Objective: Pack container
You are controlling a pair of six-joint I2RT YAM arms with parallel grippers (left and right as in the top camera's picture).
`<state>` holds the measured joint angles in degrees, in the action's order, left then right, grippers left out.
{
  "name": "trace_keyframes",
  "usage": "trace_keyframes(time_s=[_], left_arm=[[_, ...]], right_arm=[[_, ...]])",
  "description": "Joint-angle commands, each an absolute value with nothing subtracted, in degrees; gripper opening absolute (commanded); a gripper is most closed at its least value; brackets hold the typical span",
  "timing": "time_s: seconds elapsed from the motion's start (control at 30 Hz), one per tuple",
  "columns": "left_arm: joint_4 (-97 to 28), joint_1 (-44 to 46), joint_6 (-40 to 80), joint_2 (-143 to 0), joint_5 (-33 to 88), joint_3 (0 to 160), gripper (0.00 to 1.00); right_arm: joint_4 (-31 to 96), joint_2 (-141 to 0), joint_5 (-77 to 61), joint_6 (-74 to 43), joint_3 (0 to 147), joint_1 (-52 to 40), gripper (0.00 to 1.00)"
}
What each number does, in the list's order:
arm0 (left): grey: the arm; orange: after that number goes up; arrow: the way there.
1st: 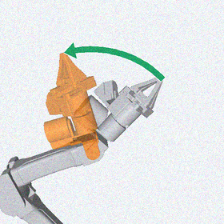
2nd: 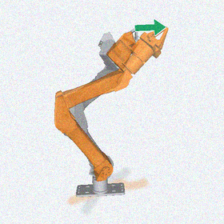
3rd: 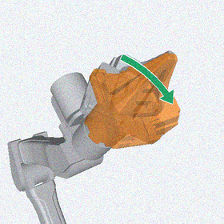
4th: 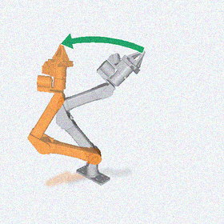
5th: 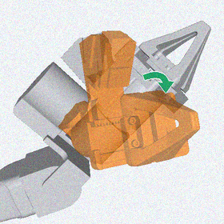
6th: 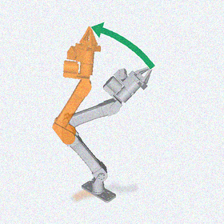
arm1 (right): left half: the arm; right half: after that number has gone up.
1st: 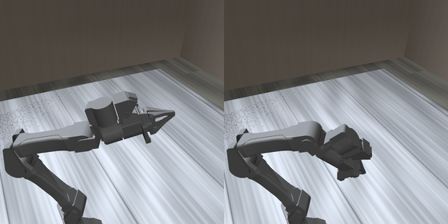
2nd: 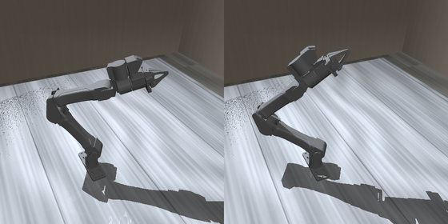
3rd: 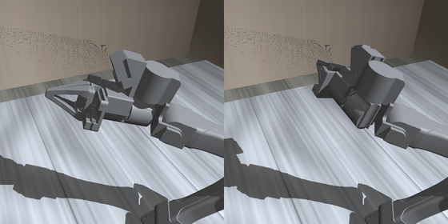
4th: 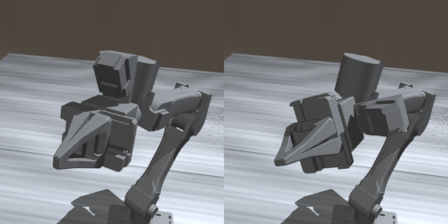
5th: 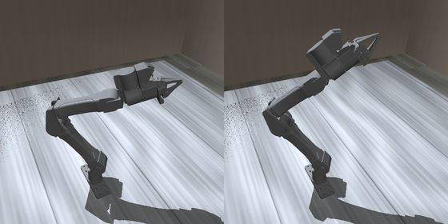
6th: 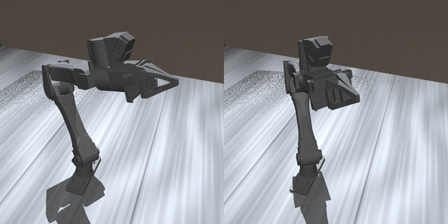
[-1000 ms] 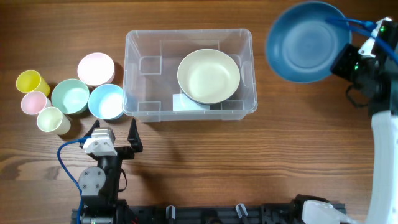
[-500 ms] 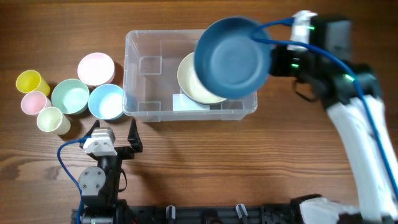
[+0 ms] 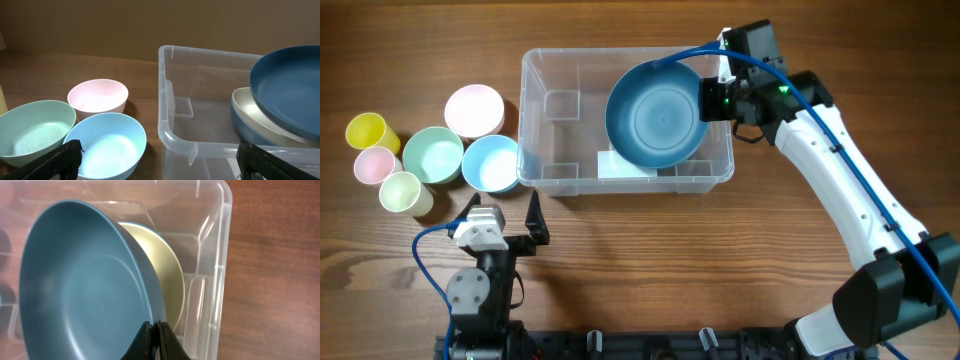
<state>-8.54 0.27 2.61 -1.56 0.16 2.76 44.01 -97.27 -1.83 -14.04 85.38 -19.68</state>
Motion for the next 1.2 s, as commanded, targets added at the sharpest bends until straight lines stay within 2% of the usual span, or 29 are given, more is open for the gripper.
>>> trace_keyframes(time_s=[0.0, 0.2, 0.27, 0.33, 0.37, 0.4, 0.43, 0.67, 0.8, 1.17], left_arm=[[-8.3, 0.6, 1.7, -1.5, 1.0, 2.2, 1.0], [-8.3, 0.6, 1.7, -1.5, 1.0, 2.2, 1.0], [-8.3, 0.6, 1.7, -1.5, 1.0, 2.2, 1.0], [-8.3, 0.6, 1.7, -1.5, 1.1, 2.2, 1.0], [-8.3, 0.6, 1.7, -1.5, 1.0, 2.2, 1.0], [-8.3, 0.6, 1.7, -1.5, 1.0, 2.2, 1.0], [-8.3, 0.6, 1.7, -1.5, 1.0, 2.2, 1.0], [-8.3, 0.6, 1.7, -1.5, 1.0, 2.2, 1.0], [-8.3, 0.6, 1.7, -1.5, 1.0, 2.2, 1.0], [-8.3, 0.6, 1.7, -1.5, 1.1, 2.2, 1.0]], right_arm=[[41.1, -98.3, -1.1, -15.2, 85.6, -19.7, 0.04], [39.7, -98.5, -1.1, -15.9, 85.6, -19.7, 0.05], [39.8, -98.5, -1.1, -15.9, 85.6, -19.7, 0.08], [40.0, -98.5, -1.4, -15.9, 85.6, -19.7, 0.26], [40.1, -98.5, -1.3, -15.9, 85.6, -19.7, 0.51], [40.1, -98.5, -1.3, -15.9, 85.6, -19.7, 0.66], [40.0, -98.5, -1.3, -15.9, 85.6, -19.7, 0.72], [40.8, -98.2, -1.0, -15.0, 85.6, -19.5, 0.73], [44.2, -96.2, 5.3, -18.5, 85.6, -17.6, 0.73], [57.6, -92.5, 6.7, -19.5, 85.6, 4.0, 0.78]])
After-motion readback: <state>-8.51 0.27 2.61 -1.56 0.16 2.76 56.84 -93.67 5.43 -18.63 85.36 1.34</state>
